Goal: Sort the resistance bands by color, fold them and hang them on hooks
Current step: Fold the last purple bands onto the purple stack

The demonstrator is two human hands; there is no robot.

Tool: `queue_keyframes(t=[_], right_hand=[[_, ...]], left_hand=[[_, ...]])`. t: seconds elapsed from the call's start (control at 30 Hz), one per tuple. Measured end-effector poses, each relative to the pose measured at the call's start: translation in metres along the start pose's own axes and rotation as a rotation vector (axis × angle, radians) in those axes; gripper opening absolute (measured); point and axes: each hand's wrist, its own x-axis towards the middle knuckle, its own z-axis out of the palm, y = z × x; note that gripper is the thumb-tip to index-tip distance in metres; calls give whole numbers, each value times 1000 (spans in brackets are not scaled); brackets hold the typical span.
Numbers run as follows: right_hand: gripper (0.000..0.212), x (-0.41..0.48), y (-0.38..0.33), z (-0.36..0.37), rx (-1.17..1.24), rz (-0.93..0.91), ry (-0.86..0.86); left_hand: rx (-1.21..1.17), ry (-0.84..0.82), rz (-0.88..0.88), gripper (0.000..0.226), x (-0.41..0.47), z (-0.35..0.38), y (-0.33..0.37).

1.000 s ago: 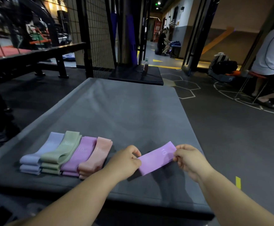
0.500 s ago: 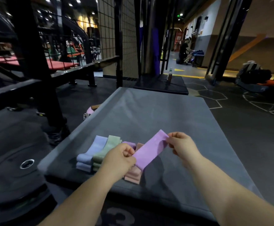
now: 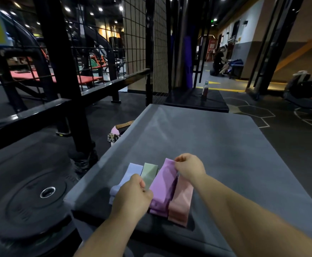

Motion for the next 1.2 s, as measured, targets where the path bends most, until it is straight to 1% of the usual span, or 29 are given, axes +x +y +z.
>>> queue_keyframes(t=[0.13, 0.27, 0.47, 0.6, 0.77, 0.97, 1.07, 1.13, 1.2], right_hand=[[8, 5, 5, 6, -63, 1, -27], [4, 8, 6, 10, -117, -15, -40], [17, 10, 6, 17, -183, -23, -85], [22, 11, 8, 20, -236, -24, -93], [31, 10, 11, 21, -302, -22, -103], [30, 11, 15, 22, -346, -35, -116], [32, 10, 15, 19, -417, -84, -94], [34, 8, 15, 16, -449, -136, -63], [32, 6, 16, 12, -463, -187, -42]], left_hand=[[70, -42, 46, 12, -1, 3, 1], [111, -75, 98, 10, -3, 9, 1], [176, -60, 172, 7, -6, 14, 0], [204, -87, 189, 13, -4, 20, -3], [255, -66, 230, 14, -4, 25, -4], [247, -83, 219, 14, -6, 21, -3], [186, -60, 239, 12, -8, 16, -1], [134, -12, 264, 7, -6, 14, -1], [119, 56, 303, 5, -1, 14, -2]])
